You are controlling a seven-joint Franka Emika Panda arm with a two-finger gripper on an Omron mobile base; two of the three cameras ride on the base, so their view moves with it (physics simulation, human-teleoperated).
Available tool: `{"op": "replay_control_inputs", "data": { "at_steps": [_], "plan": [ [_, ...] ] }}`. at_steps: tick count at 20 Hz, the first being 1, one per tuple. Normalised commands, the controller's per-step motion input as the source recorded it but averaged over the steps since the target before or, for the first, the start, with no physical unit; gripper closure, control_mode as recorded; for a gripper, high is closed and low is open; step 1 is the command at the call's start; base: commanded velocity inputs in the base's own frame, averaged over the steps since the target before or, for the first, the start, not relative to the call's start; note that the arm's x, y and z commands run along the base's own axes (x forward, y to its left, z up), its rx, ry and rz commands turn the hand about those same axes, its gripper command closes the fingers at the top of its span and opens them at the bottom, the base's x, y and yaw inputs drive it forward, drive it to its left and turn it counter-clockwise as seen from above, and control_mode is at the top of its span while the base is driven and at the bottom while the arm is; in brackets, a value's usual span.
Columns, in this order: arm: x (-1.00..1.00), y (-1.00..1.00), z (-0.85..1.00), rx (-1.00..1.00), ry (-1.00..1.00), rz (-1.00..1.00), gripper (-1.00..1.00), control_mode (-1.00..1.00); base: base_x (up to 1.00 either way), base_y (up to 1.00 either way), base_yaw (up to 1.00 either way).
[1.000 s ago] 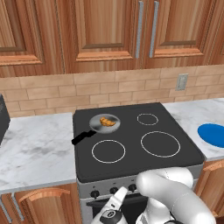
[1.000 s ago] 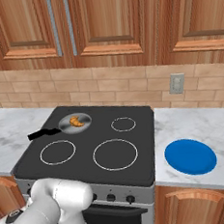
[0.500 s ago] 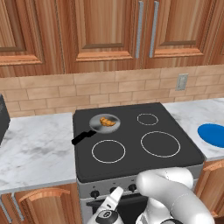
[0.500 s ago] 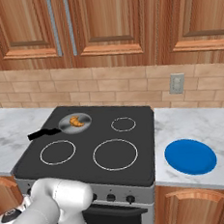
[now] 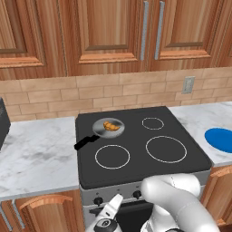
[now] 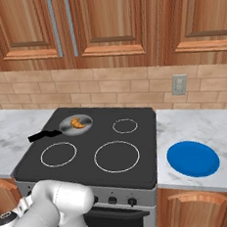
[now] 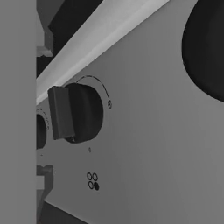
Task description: Pick the croissant and place it on the pan. Then turn on the stove to warm the croissant.
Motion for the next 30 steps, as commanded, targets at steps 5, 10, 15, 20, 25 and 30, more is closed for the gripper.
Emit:
{"op": "replay_control_inputs", "data": {
  "at_steps": [5,10,15,20,25,30],
  "plan": [
    [0.05,0.06,-0.01,0.0,-0.03,0.01,-1.0,-1.0,0.0,0.0,0.0],
    [0.19,0.0,-0.07,0.0,-0.07,0.02,-1.0,-1.0,0.0,0.0,0.0],
    [0.3,0.02,-0.13,0.0,-0.06,0.02,-1.0,-1.0,0.0,0.0,0.0],
    [0.28,0.08,-0.12,0.0,-0.02,0.0,1.0,-1.0,0.0,0.0,0.0],
    [0.08,0.0,0.0,0.0,0.0,0.0,1.0,-1.0,0.0,0.0,0.0],
    [0.0,0.0,0.0,0.0,0.0,0.0,1.0,-1.0,0.0,0.0,0.0]
  ]
}}
